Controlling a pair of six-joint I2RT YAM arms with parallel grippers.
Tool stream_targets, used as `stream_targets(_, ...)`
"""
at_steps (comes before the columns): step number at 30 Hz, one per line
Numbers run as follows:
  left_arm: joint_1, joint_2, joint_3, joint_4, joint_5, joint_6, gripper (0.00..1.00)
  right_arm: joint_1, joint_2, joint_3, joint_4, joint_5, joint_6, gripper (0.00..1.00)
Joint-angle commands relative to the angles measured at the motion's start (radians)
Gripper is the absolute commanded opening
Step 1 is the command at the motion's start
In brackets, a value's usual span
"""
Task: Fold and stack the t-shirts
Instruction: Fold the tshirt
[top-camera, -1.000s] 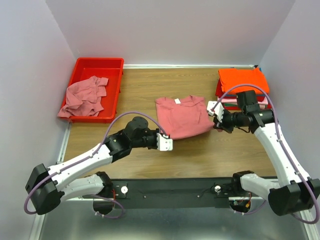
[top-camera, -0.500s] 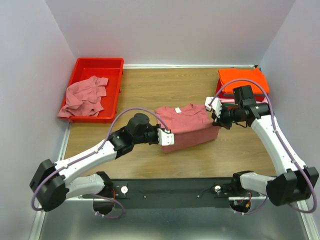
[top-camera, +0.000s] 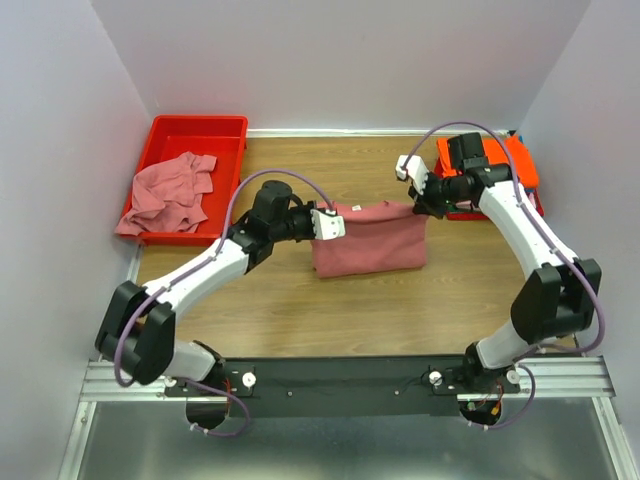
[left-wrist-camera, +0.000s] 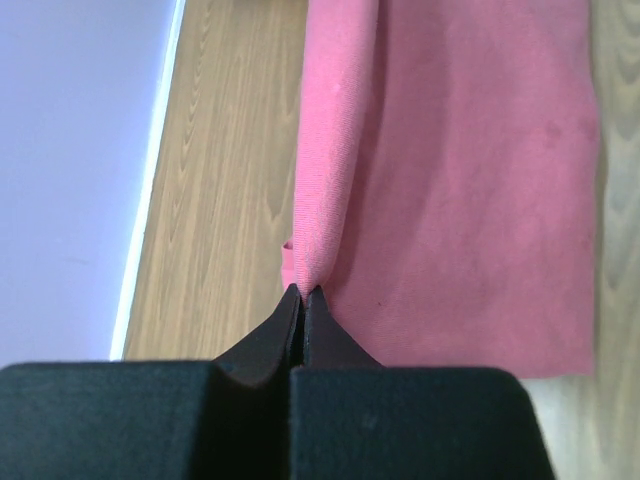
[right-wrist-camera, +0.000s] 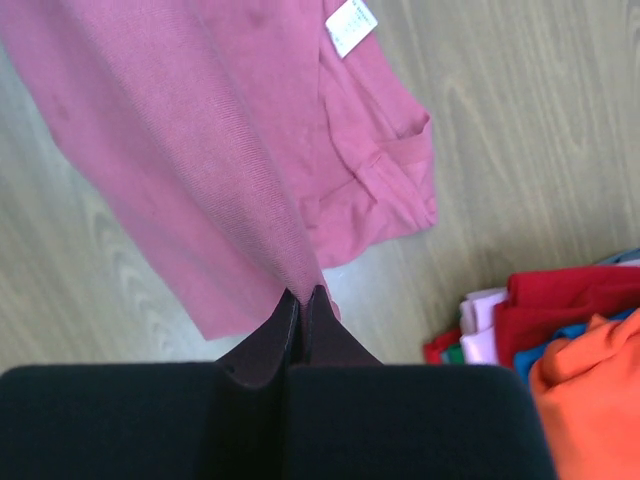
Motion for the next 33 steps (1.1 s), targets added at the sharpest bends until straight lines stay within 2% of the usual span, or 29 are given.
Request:
stream_targets(1,0.045,0.102,0.056,0.057,0.067,0.040,0.00,-0.003,0.096,0.093,0.066,0.038,0.038,0.00)
stream_targets(13,0.126,0.389,0.236,0.153,0.076,-0.006,0.00,-0.010,0.312,0.198,0.197,0.112,0.179,0.00)
stream_targets(20,0.134,0.509,0.348,0.147,0.003,-0.053,0.00,-0.012,0.411,0.245,0.250,0.156,0.247,0.00)
stream_targets(22,0.135,0.553,0.409,0.100,-0.028,-0.081,0.19,-0.010,0.441,0.254,0.285,0.181,0.283,0.03)
stream_targets(23,0.134,0.586,0.435,0.084,-0.049,-0.101,0.43,-0.010,0.450,0.261,0.311,0.202,0.347,0.09)
stream_targets(24,0.135,0.599,0.453,0.077,-0.065,-0.122,0.62,-0.012,0.463,0.265,0.334,0.227,0.383,0.18)
stream_targets(25,0.134,0.611,0.489,0.077,-0.083,-0.141,0.69,-0.010,0.472,0.271,0.389,0.253,0.421,0.68)
stream_targets(26,0.134,0.628,0.510,0.078,-0.153,-0.203,0.77,-0.010,0.489,0.279,0.419,0.315,0.502,1.00)
stream_targets(29,0.132,0.653,0.633,0.090,-0.398,-0.352,0.79,-0.010,0.484,0.274,0.552,0.464,0.614,1.00)
stream_targets(30,0.134,0.648,0.662,0.093,-0.580,-0.445,0.80,-0.010,0.480,0.271,0.581,0.496,0.682,1.00)
stream_targets(31,0.135,0.641,0.717,0.092,-0.661,-0.484,0.81,-0.010,0.474,0.276,0.592,0.504,0.704,1.00)
stream_targets(32,0.137,0.630,0.742,0.052,-0.715,-0.510,0.81,-0.012,0.464,0.273,0.592,0.474,0.711,1.00)
stream_targets(33,0.141,0.589,0.760,0.031,-0.706,-0.544,0.81,-0.012,0.437,0.267,0.592,0.440,0.728,1.00)
